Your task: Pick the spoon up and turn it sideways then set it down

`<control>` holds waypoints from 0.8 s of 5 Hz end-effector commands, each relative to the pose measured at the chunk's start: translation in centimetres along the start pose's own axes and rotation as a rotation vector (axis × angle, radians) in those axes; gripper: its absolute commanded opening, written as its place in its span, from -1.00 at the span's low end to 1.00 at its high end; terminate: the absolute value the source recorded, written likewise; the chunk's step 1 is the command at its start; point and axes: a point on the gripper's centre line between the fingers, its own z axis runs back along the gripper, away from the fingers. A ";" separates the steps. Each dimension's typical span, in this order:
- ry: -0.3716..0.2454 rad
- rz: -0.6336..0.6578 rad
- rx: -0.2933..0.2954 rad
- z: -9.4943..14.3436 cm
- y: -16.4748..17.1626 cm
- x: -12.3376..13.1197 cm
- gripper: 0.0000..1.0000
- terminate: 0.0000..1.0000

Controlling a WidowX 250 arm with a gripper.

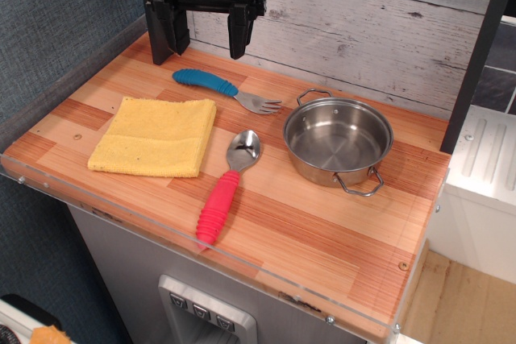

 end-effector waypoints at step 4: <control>-0.044 -0.079 0.019 -2.2 -3.8 -6.4 1.00 -1.00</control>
